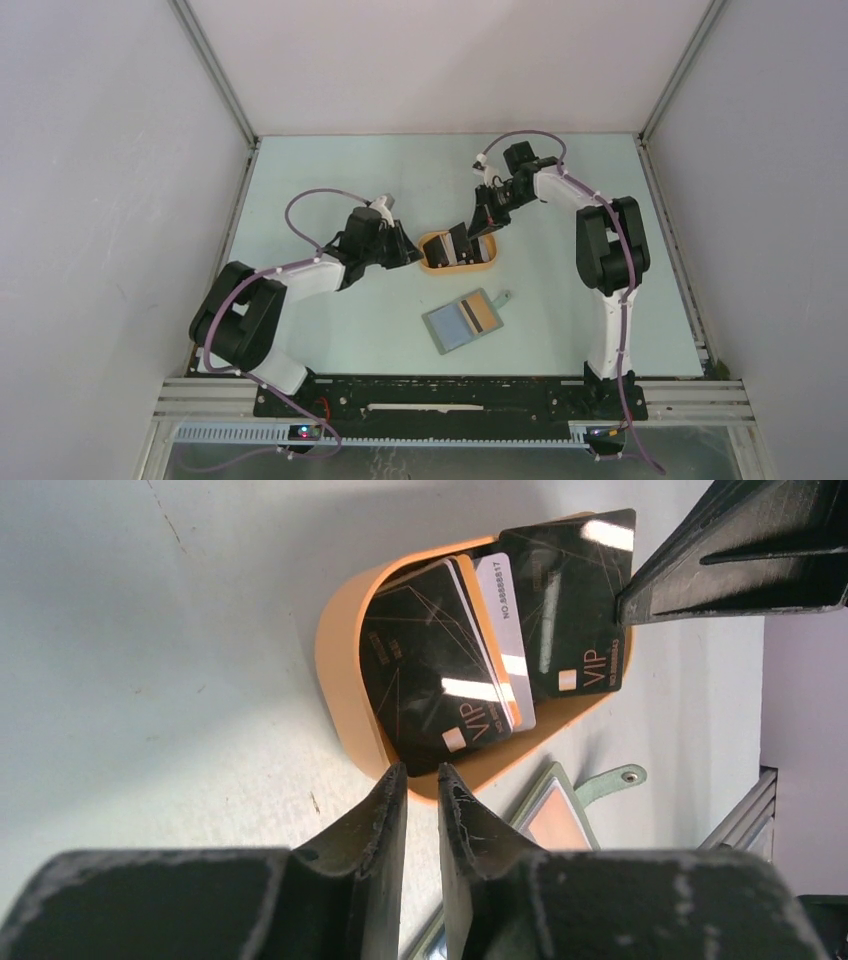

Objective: Put the credit cards into the card holder
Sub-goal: Pick up the credit card from the storage box.

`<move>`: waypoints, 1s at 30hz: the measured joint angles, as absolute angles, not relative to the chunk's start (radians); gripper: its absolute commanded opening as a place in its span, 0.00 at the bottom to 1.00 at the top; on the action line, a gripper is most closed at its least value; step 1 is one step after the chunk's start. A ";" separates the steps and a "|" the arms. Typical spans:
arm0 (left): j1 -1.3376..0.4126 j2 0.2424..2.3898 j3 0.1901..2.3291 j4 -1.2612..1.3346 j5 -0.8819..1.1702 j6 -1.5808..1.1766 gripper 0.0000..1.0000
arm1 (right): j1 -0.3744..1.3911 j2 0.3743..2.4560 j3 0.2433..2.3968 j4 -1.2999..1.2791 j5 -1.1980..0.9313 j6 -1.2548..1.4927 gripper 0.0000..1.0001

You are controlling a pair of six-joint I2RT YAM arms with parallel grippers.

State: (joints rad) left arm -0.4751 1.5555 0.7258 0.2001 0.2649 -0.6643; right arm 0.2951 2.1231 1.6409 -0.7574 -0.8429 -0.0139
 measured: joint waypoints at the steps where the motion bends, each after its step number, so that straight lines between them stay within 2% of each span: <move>1: -0.475 1.544 0.717 0.201 0.265 -0.664 0.23 | 0.295 2.115 1.636 -0.757 -0.834 -0.020 0.00; 10: -0.475 1.403 0.630 0.228 0.263 -0.680 0.35 | 0.287 2.089 1.604 -0.758 -0.790 -0.060 0.00; 17: -0.476 1.274 0.542 0.286 0.271 -0.727 0.53 | 0.267 2.050 1.577 -0.754 -0.799 -0.068 0.00; 25: -0.506 1.144 0.443 0.388 0.305 -0.813 0.68 | 0.255 1.900 1.468 -0.707 -0.917 -0.071 0.00; 30: -0.538 1.068 0.398 0.449 0.322 -0.850 0.71 | 0.256 1.814 1.364 -0.678 -1.037 -0.092 0.00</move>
